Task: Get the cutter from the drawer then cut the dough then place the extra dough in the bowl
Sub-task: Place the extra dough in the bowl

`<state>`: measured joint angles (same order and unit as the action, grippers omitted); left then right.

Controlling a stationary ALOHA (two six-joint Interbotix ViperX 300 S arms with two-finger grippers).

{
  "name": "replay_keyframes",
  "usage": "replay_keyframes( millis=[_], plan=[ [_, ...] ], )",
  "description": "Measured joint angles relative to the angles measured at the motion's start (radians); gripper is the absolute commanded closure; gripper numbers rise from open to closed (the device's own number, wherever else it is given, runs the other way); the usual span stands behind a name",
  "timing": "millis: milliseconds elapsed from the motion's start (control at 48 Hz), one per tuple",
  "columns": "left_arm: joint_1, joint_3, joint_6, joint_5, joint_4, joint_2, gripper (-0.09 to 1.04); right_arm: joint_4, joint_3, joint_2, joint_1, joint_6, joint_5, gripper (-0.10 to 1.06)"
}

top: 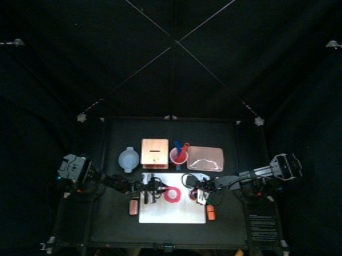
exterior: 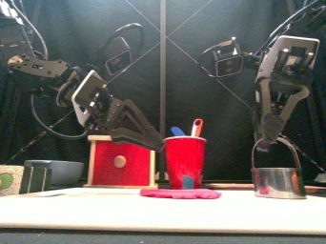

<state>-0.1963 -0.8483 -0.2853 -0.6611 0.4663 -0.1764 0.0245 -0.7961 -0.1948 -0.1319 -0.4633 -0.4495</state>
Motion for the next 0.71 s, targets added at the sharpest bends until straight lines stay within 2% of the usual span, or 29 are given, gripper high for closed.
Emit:
replay_keyframes(
  millis=[271,417,708],
  plan=[
    [0.005,0.017,0.002,0.000,0.003,0.000,0.32,0.023,0.000,-0.017,0.002,0.005,0.003,0.12],
    [0.005,0.026,-0.005,0.002,0.003,0.000,0.32,0.080,0.002,-0.060,0.003,0.002,0.028,0.12],
    [0.014,0.052,-0.002,0.028,0.038,0.000,0.32,0.206,-0.054,-0.169,0.014,-0.002,0.176,0.12]
  ],
)
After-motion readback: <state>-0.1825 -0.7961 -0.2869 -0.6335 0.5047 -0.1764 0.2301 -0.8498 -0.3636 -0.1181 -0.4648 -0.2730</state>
